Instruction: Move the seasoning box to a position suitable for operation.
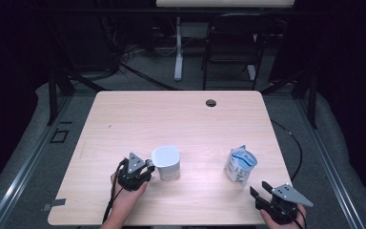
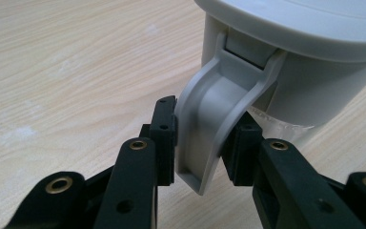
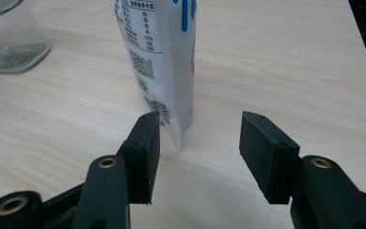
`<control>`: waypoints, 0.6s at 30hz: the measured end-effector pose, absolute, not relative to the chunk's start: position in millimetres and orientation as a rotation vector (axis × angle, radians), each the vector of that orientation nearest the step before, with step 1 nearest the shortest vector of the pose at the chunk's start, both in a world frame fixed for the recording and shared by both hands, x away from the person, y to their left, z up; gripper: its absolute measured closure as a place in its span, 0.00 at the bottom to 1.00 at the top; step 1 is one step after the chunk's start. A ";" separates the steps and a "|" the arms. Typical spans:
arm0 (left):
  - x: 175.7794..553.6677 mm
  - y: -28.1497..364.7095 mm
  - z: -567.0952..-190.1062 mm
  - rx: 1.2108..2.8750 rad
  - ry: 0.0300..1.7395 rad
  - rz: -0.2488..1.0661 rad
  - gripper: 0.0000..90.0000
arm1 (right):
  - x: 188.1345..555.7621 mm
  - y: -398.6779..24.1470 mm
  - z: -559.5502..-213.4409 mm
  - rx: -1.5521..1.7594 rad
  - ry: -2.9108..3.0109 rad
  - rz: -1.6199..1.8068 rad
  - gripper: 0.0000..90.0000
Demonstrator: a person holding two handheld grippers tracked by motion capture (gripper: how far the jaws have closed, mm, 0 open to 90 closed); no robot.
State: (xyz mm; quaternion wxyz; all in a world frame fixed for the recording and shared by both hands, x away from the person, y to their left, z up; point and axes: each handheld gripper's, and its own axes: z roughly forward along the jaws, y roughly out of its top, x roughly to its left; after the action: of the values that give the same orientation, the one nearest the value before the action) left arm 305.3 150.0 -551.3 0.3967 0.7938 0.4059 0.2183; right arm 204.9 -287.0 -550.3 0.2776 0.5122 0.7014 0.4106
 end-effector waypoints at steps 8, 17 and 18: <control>301.5 148.8 -549.6 2.028 1.010 0.549 0.77 | 204.5 -285.5 -549.1 1.364 1.893 1.114 0.54; 293.6 145.0 -548.4 2.044 0.975 0.539 0.77 | 203.2 -277.4 -547.1 1.305 1.949 1.106 0.56; 292.0 144.7 -548.0 2.053 0.968 0.536 0.77 | 202.8 -275.7 -546.7 1.295 1.955 1.108 0.56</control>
State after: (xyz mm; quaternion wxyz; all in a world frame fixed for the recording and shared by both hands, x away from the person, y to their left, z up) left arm 292.0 144.7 -548.0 0.3939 0.8091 0.3815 0.2113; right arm 202.8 -275.7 -546.7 0.2704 0.4808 0.7257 0.4111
